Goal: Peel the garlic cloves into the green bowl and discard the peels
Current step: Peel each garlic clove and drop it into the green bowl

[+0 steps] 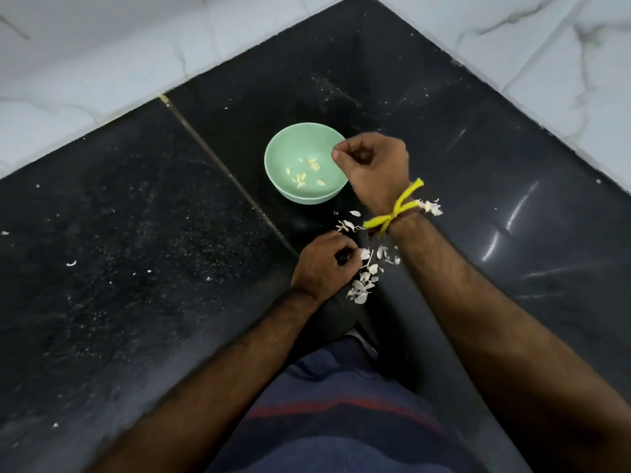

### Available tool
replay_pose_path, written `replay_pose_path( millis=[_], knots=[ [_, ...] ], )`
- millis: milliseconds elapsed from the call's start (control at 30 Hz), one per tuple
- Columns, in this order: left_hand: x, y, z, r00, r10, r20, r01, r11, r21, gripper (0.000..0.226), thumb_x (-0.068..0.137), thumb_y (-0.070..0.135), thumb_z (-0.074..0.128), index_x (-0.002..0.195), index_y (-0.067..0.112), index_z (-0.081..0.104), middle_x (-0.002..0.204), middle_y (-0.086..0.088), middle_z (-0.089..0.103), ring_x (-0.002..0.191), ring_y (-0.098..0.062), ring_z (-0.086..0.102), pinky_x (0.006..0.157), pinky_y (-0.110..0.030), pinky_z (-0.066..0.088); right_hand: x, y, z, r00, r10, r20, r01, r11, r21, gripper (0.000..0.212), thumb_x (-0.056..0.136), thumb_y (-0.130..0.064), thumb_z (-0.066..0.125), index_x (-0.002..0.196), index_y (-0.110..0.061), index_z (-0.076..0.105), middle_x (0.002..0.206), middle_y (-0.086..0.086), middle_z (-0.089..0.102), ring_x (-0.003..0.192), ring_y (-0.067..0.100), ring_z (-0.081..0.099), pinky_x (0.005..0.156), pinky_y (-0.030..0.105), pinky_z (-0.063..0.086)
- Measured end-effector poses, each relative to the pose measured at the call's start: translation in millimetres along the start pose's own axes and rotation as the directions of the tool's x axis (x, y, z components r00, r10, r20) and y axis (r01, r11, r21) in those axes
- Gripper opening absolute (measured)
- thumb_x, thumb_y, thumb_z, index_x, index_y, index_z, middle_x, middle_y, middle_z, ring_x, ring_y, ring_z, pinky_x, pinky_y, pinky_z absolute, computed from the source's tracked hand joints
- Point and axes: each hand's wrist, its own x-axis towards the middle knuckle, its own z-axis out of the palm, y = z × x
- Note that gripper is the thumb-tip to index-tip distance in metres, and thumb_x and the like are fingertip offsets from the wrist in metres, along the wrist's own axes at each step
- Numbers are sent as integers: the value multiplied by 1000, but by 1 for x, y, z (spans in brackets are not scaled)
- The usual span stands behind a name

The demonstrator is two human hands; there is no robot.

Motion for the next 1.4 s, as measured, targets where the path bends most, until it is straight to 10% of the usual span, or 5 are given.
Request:
replay_pose_path(
  millis=[167, 467, 733, 967, 1400],
  knots=[
    [1, 0, -2, 999, -21, 28, 21, 999, -31, 7, 82, 17, 76, 82, 15, 69, 76, 5, 64, 68, -10, 59, 67, -31, 53, 22, -5, 18, 994, -13, 105, 29, 989, -147, 14, 77, 0, 75, 84, -13, 78, 78, -4, 73, 66, -5, 63, 69, 5, 48],
    [0, 1, -1, 1000, -2, -18, 2, 1000, -10, 19, 88, 28, 69, 76, 14, 66, 72, 2, 60, 63, -15, 56, 62, -32, 51, -32, 32, -45, 985, 76, -152, -79, 997, -11, 13, 83, -8, 70, 90, -17, 76, 76, -3, 74, 72, 10, 72, 72, 30, 60],
    [-4, 7, -5, 1000, 29, -11, -29, 999, 14, 6, 84, 16, 73, 82, 16, 67, 79, 6, 60, 70, -13, 58, 68, -36, 53, -94, 96, -107, 842, 361, -402, -379, 925, 36, 21, 79, -8, 71, 74, -29, 72, 73, -4, 73, 73, 15, 72, 78, 43, 61],
    [-2, 26, 14, 982, 187, -25, -181, 971, 158, 20, 84, 27, 70, 70, 14, 62, 80, 3, 57, 82, -19, 58, 74, -28, 46, -94, 96, -108, 878, 326, -350, -398, 905, -153, 9, 85, -15, 71, 91, -15, 77, 82, 0, 73, 73, 9, 61, 71, 17, 44],
    [6, 11, 23, 977, 200, 76, -213, 942, 257, 16, 79, 25, 56, 90, 20, 66, 96, 6, 59, 94, -19, 55, 83, -37, 41, -34, 99, -98, 932, 267, -243, -352, 826, -441, 15, 87, -19, 63, 95, -17, 75, 95, 6, 74, 92, 27, 67, 83, 36, 55]
  ],
)
